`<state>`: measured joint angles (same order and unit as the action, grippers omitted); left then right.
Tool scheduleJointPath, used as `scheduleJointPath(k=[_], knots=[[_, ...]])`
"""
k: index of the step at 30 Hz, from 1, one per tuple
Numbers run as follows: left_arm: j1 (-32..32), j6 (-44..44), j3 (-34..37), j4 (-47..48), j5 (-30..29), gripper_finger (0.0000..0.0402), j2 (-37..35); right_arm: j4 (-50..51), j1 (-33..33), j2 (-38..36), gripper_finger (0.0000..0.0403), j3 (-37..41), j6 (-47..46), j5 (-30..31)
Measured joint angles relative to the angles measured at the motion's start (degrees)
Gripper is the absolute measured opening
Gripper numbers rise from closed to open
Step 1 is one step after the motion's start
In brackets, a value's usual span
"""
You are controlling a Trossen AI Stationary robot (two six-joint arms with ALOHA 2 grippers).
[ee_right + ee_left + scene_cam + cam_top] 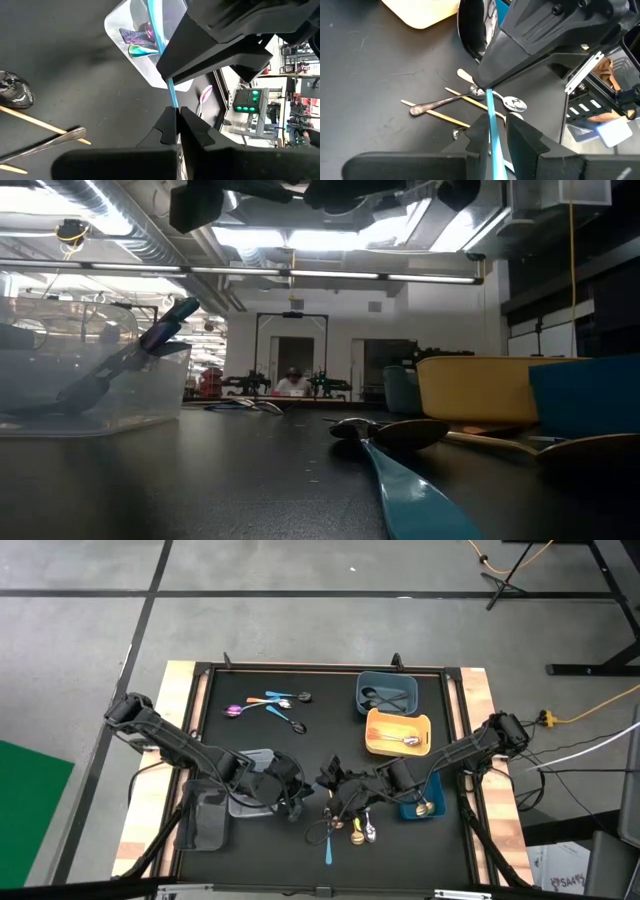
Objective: Sort silverware by color (type)
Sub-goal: Put the light blue spoon into the black bin
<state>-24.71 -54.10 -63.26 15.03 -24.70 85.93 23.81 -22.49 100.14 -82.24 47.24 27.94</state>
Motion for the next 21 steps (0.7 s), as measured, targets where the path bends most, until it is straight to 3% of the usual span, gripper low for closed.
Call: scheduleJointPath(k=[15,21], knots=[[0.3,0.2,0.0,-0.1,0.3,0.0056,0.0,0.2,0.0,0.0,0.0000,0.0,0.0,0.0],[0.3,0.2,0.0,0.2,0.3,0.0019,0.0,0.1,0.0,0.0,0.0000,0.0,0.0,-0.1]])
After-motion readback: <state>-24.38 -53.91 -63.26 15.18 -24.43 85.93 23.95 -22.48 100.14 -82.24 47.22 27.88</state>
